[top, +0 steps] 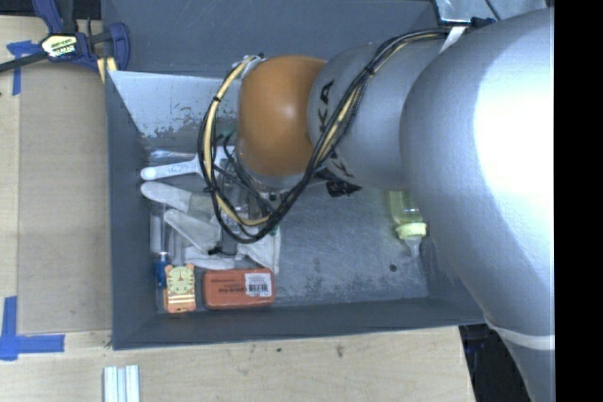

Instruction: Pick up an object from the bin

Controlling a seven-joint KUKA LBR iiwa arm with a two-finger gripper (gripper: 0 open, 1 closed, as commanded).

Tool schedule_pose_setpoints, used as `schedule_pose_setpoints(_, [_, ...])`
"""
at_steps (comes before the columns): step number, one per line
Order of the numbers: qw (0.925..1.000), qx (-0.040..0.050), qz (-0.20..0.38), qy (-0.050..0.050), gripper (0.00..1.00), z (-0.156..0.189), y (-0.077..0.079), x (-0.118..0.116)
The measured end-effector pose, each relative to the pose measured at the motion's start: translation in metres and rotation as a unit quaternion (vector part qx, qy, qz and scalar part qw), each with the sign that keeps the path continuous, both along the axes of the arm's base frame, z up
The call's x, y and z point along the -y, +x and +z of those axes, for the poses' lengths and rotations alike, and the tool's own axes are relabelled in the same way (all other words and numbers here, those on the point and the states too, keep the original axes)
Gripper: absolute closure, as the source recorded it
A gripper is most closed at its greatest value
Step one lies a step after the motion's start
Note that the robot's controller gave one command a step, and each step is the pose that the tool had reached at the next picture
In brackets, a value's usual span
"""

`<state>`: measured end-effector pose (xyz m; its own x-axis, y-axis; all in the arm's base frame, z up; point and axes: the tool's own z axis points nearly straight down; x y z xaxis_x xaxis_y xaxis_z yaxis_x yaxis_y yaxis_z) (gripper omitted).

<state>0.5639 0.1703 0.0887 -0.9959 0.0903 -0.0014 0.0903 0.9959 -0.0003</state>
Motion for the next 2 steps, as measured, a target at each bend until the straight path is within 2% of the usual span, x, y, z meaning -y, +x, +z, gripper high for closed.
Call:
schedule_pose_setpoints(1, [0.9996,0.0015,-0.027,0.001,0.00,0.012,0.002,-0.001])
schedule_pose_setpoints(2, [1.0000,0.0018,-0.009,0.001,0.00,-0.011,-0.007,0.002])
